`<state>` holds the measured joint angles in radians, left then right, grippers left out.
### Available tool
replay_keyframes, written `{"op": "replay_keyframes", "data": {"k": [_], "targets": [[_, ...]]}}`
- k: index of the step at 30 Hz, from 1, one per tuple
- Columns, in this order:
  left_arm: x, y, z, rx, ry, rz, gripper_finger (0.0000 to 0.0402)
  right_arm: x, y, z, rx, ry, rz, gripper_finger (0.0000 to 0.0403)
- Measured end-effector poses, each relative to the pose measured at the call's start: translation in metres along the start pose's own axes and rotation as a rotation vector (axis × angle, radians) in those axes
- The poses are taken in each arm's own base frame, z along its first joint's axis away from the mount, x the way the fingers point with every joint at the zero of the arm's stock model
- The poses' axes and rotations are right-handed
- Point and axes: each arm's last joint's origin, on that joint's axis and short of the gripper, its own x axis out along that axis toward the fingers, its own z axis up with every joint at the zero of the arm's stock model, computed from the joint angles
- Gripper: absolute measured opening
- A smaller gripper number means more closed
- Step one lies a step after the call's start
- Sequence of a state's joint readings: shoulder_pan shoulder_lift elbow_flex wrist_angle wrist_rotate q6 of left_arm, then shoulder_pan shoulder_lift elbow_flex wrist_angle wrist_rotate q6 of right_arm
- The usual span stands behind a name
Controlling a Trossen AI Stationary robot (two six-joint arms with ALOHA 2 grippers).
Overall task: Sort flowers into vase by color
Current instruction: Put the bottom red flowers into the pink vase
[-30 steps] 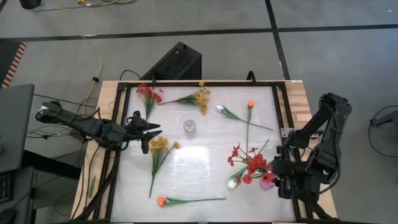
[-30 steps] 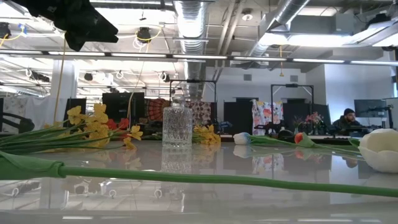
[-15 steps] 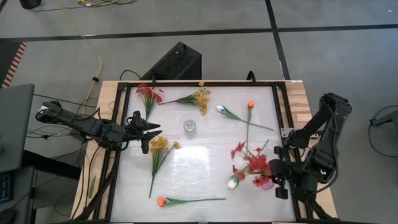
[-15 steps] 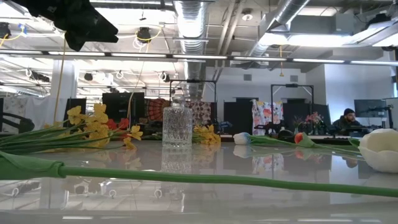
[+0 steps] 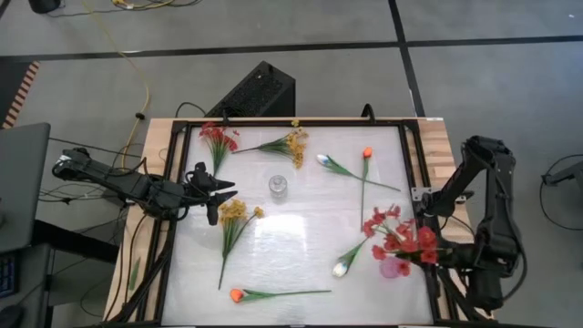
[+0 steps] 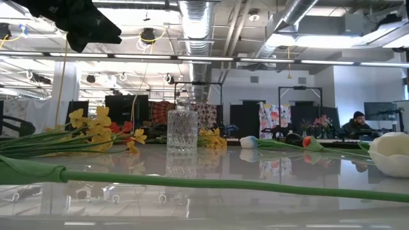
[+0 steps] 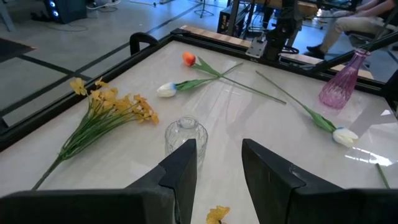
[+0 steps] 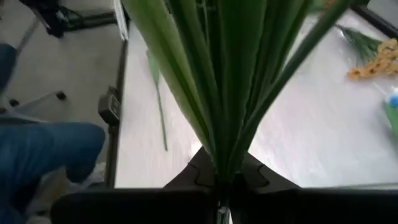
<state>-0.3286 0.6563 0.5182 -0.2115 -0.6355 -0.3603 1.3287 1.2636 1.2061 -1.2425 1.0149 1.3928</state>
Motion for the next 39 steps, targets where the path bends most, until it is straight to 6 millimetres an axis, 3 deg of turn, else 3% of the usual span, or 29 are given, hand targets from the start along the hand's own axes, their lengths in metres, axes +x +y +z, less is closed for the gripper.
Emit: {"op": "replay_keyframes", "data": {"k": [9,15,23,29,39], "targets": [[0.0,0.0,0.0,-0.001,0.0,0.0,0.0116,0.01,-0.011,-0.039,0.017,-0.069,-0.031,0.0047],[0.0,0.0,0.0,-0.001,-0.002,0.005,0.0116,0.013,-0.008,-0.045,-0.002,-0.046,-0.014,0.0074],[0.0,0.0,0.0,-0.003,-0.002,0.005,0.0116,0.011,-0.006,-0.04,0.014,0.06,0.001,0.0172],[0.0,0.0,0.0,-0.003,-0.002,0.005,0.0116,0.006,-0.004,-0.025,0.07,0.278,-0.002,0.0256],[0.0,0.0,0.0,-0.002,0.0,0.0,0.0116,-0.004,-0.006,0.004,0.273,0.664,-0.052,0.0275]]}}
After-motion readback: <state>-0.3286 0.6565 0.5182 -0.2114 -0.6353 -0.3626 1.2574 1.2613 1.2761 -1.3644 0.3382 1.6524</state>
